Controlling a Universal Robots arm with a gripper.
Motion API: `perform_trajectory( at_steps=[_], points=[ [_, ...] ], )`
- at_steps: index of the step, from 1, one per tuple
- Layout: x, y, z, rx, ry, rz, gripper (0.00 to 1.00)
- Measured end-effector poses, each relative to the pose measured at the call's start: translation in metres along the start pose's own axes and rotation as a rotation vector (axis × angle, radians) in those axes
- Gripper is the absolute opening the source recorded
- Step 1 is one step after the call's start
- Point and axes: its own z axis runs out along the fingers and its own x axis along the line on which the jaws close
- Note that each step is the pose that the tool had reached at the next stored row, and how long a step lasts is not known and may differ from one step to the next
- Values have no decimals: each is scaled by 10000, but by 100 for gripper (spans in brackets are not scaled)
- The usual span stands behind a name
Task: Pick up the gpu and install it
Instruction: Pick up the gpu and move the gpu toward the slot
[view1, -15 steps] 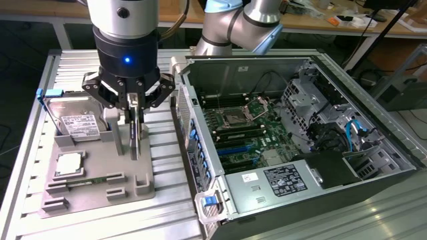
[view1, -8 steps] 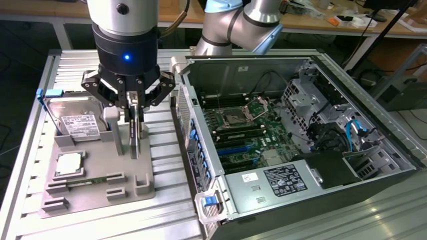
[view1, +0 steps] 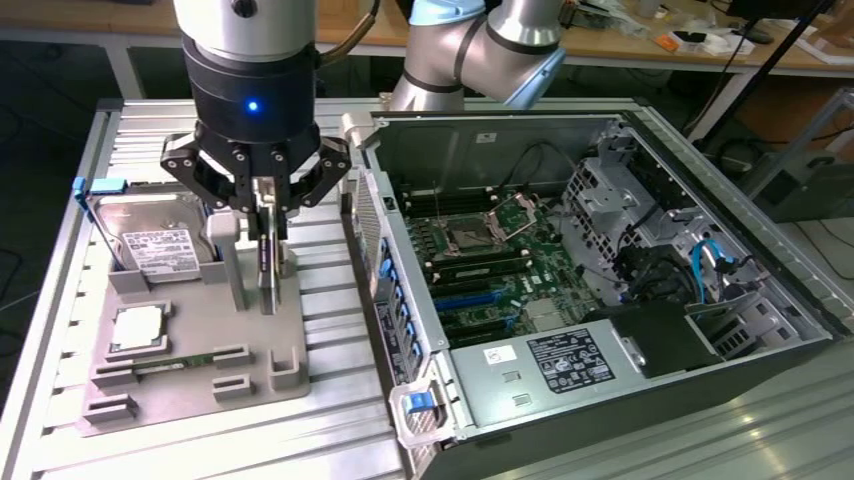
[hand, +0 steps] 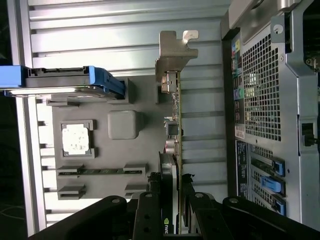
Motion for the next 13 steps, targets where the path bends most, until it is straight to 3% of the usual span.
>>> perform_trajectory(
  at_steps=[13],
  points=[
    [2, 2, -90, 0, 0, 0, 27]
  ],
)
